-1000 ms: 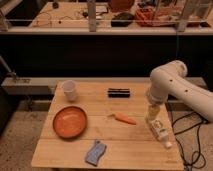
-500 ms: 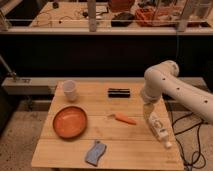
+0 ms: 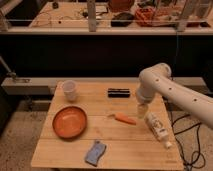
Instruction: Place the pepper on the white sponge
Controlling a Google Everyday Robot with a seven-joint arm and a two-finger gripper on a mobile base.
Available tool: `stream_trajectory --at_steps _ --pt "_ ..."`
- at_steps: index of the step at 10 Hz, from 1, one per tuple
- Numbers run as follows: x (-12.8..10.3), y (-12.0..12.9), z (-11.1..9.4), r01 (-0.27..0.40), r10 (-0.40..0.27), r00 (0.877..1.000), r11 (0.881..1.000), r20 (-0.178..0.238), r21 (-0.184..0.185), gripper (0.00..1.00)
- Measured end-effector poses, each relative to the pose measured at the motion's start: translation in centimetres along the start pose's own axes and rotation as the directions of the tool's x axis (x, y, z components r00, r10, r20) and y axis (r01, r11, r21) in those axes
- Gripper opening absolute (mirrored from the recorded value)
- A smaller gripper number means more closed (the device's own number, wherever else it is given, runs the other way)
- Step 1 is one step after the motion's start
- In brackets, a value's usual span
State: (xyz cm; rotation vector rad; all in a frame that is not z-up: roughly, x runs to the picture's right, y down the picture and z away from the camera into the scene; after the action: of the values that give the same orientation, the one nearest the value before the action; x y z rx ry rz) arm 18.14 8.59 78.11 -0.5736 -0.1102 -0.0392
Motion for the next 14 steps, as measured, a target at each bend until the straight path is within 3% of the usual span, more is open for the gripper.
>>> stream_trajectory --at_steps 3,7,14 --pt "-1.9 -0.7 2.4 -0.003 0.003 0.999 1.000 0.036 -0.013 0.80" --pt "-2.8 -0.8 4.7 -0.011 0.013 0.997 0.999 0.070 -0.031 0.80" --pt "-4.9 -0.2 8.1 -0.038 0.045 0.994 0.996 0.100 -0.075 0.80"
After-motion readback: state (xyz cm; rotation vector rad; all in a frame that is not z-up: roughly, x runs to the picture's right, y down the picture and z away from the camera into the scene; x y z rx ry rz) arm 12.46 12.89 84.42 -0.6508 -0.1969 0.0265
